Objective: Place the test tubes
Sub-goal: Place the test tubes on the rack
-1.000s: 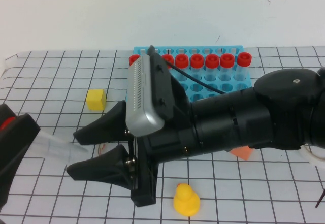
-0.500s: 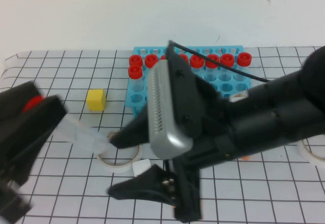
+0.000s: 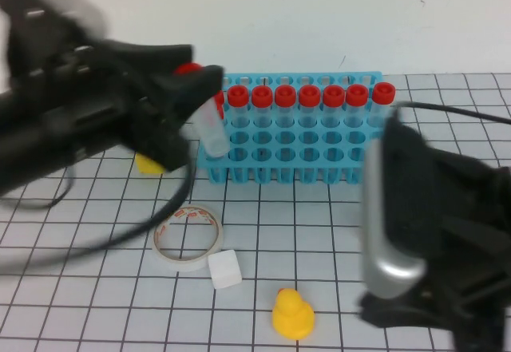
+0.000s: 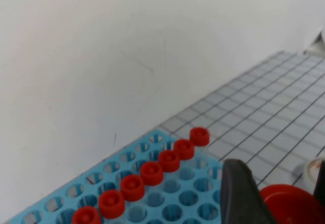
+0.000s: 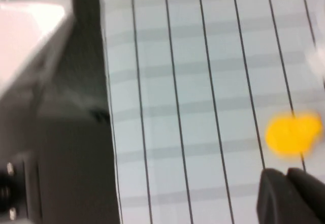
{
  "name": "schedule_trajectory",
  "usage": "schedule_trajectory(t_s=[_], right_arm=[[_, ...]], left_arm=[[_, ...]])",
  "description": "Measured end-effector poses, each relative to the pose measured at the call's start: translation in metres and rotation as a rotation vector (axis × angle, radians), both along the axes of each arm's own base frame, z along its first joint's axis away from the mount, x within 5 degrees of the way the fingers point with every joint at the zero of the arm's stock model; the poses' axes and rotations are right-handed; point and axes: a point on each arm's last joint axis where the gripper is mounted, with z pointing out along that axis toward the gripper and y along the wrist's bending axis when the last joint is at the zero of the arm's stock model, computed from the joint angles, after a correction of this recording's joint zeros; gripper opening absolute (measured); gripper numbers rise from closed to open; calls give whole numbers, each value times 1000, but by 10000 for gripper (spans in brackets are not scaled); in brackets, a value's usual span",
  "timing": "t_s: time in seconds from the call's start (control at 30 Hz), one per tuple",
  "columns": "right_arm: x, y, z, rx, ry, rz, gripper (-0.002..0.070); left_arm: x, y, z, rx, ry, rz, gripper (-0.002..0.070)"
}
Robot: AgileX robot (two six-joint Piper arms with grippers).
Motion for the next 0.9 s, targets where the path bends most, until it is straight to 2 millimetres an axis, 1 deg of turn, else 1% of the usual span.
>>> schedule_trajectory(t_s=[0.07,0.17,0.23,0.33,0.47,0.6,0.63,0.7,0.77,0.9], right_arm=[[-3,-11,2,-58,-8,-50,11],[-9,-28,5,-91,-38,-135,8],[-24,-53,11,-65,-88,-263,6],[-40,-74,15,-7,-130,-327,6],[-61,-95,11,78,-150,-381,5],[-79,-113,0,137,-147,-424,4],[-86,-120,-6,151,-140,-449,4],[-90,-126,-11,160,-136,-475,3],[-94,-131,-15,169,-133,-494,2],[-99,-136,-18,190,-129,-518,2]], left_arm=[[25,-8,-9,33,21,-10,261],[57,-17,-22,63,58,-10,261],[96,-26,-41,89,108,14,261],[117,-31,-53,115,116,14,261],[136,-35,-71,184,101,16,261],[150,-38,-86,222,111,27,261],[154,-39,-92,237,112,22,261],[159,-41,-95,239,111,18,261],[162,-42,-94,238,101,13,261],[167,-44,-94,236,94,14,261]])
